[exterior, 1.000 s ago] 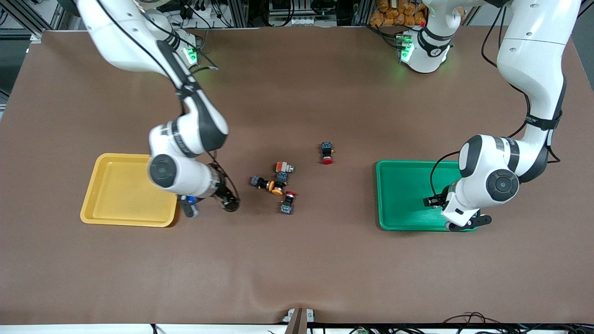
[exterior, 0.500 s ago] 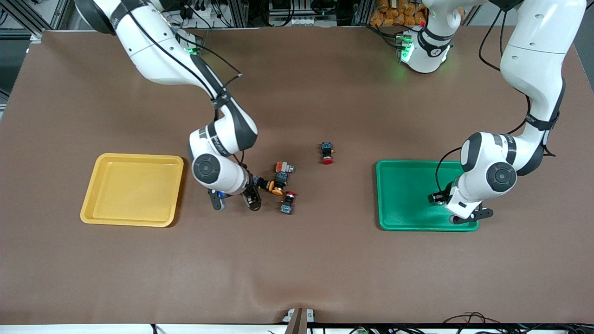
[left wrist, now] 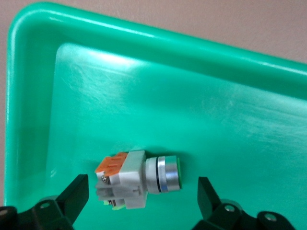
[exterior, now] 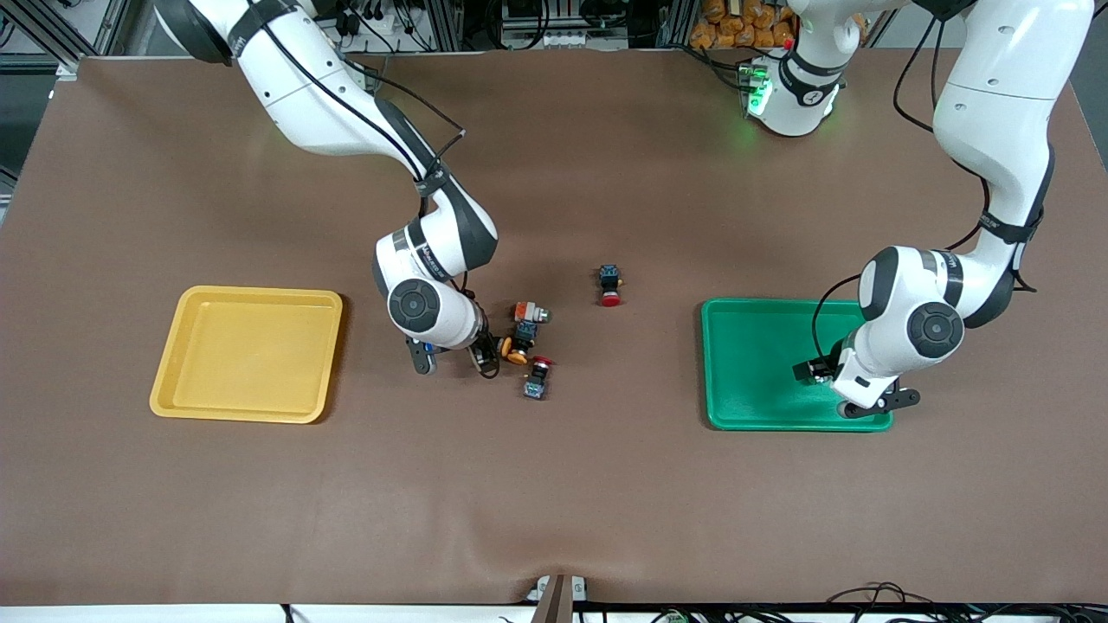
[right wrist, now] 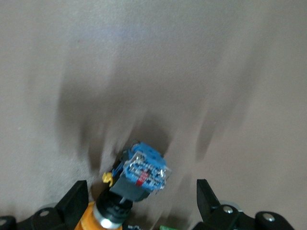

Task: Place green and yellow buttons in trays

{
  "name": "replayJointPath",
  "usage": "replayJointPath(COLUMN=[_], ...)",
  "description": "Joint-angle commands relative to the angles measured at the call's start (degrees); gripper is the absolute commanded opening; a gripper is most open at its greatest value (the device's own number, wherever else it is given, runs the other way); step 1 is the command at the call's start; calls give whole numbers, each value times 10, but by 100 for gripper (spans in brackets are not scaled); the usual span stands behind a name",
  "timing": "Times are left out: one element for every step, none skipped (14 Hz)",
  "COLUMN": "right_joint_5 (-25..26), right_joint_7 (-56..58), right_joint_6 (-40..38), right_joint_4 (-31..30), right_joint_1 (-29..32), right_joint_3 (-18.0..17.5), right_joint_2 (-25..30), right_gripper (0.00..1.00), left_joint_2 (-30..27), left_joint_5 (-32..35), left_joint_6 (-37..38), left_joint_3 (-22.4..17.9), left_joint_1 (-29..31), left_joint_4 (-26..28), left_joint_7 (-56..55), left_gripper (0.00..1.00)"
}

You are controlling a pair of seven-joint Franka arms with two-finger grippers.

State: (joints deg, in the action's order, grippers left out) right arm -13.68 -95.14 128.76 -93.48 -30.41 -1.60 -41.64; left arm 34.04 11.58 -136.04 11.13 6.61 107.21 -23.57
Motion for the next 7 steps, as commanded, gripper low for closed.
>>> replayJointPath(right_joint_5=[-1,0,0,0,0,0,0], right_joint_7=[2,7,16,33,54,74,88], right_joint_6=[-1,0,0,-1,-3,-4,-4], right_joint_4=[-7,-7,-6,-6,-6,-6,-6], right_joint_1=[2,4,4,6,7,7,7], right_joint_3=[3,3,3,3,3,3,3], right_joint_2=[4,3,1,2,2,2,3], right_gripper=[75,61,53,41,26,7,0], left_joint_2=[-24,-25,-25,-26,-26,-25,-24], left_joint_5=[13,13,12,9,8,8,7], left_joint_6=[6,7,7,10,17,26,35], left_joint_3=[8,10,17,34,45,57,69], left_joint_1=[3,1,0,1,0,-3,-9], left_joint_4=[6,6,5,1,-5,-14,-23], left_joint_7=[-5,-8,-10,-11,-17,-31,-54], left_gripper=[100,100,100,100,100,100,100])
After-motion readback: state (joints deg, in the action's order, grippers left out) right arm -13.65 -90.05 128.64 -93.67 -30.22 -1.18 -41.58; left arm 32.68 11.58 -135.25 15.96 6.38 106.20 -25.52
